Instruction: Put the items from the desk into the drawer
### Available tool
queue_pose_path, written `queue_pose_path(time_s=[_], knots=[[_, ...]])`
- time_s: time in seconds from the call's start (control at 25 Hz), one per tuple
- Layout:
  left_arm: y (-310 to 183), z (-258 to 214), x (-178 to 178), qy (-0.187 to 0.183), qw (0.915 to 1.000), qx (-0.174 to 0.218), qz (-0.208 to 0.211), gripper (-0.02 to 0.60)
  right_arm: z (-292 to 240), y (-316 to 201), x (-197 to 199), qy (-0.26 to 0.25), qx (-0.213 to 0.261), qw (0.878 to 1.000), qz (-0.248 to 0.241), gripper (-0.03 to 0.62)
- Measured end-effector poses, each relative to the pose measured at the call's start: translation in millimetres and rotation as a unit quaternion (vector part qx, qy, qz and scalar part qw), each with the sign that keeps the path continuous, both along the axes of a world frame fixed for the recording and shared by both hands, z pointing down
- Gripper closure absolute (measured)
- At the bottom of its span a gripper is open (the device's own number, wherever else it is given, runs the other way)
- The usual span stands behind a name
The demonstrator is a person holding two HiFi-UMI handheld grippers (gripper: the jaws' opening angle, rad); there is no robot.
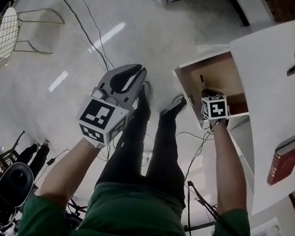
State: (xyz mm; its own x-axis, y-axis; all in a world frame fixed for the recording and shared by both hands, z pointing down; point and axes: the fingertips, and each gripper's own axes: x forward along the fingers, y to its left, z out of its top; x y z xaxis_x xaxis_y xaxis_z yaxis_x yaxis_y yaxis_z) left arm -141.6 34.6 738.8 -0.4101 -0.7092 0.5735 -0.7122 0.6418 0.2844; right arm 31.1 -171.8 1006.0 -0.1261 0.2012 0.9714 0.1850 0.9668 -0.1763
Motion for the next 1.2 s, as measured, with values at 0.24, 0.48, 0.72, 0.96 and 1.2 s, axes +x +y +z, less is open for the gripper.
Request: queue_pose_path(time_s=[0.24, 0.48, 0.72, 0.96, 1.2], knots=[[-21, 19, 8, 0.004, 0.9998, 0.008, 0.019, 0.547, 34, 3, 3, 0.013, 0.008, 0.999, -0.050, 0.548], [-20, 41, 21, 0.018, 0.9994, 0.004, 0.028, 0.547, 58, 9, 6, 0.029, -0.008, 0.998, -0.062, 0.546], [-18, 39, 33, 0.026, 0.9993, 0.009, 0.027, 0.546, 49, 6, 8, 0.024, -0.014, 0.999, -0.039, 0.470], [-19, 9, 28, 0.004, 0.9995, 0.020, 0.025, 0.546, -15, -1, -19, -0.060, -0.003, 0.998, 0.009, 0.517], [-3, -27, 18, 0.001, 0.9998, 0.019, -0.008, 0.546, -133, 18, -51, -0.185, -0.023, 0.982, 0.014, 0.587]])
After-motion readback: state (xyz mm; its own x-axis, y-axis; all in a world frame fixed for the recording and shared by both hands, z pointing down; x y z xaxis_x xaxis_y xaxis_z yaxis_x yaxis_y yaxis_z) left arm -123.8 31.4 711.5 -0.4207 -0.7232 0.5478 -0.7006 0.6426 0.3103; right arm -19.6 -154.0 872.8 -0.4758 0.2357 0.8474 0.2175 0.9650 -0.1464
